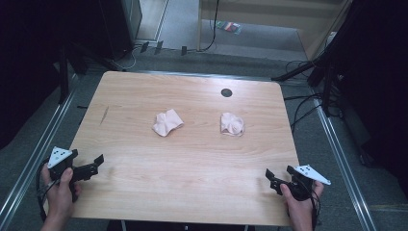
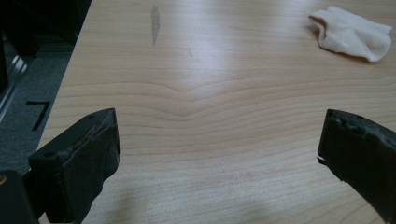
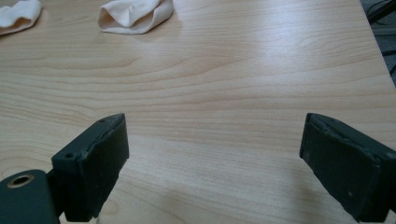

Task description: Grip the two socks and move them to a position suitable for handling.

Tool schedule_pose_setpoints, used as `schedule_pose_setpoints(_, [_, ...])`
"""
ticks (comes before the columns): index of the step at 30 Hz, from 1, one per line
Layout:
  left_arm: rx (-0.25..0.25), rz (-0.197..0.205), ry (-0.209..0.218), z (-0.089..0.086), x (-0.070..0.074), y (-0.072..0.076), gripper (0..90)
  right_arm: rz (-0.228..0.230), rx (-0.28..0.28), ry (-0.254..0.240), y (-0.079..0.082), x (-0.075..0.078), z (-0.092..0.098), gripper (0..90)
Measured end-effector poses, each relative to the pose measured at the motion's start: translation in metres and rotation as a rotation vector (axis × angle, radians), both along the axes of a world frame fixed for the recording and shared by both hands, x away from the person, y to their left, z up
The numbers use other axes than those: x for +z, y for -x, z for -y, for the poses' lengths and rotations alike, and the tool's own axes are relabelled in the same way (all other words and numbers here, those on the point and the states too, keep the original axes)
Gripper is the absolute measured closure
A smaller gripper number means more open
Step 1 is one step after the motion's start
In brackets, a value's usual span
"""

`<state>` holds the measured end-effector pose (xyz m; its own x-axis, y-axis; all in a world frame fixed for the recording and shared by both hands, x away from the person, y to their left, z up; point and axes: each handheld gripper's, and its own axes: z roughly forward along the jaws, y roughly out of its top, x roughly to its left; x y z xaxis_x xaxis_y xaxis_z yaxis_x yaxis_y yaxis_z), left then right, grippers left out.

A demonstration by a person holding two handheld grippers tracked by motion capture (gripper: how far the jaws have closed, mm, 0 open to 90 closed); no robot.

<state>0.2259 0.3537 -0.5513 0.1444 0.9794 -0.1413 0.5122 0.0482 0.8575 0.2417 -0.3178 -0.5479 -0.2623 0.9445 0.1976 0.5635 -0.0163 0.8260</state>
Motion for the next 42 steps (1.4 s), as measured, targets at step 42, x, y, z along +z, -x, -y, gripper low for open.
schedule_pose_setpoints(42, [-0.015, -0.016, 0.033, -0.003, -0.001, -0.002, 0.0, -0.032, 0.049, 0.071, -0.128, 0.038, -0.132, 37.3])
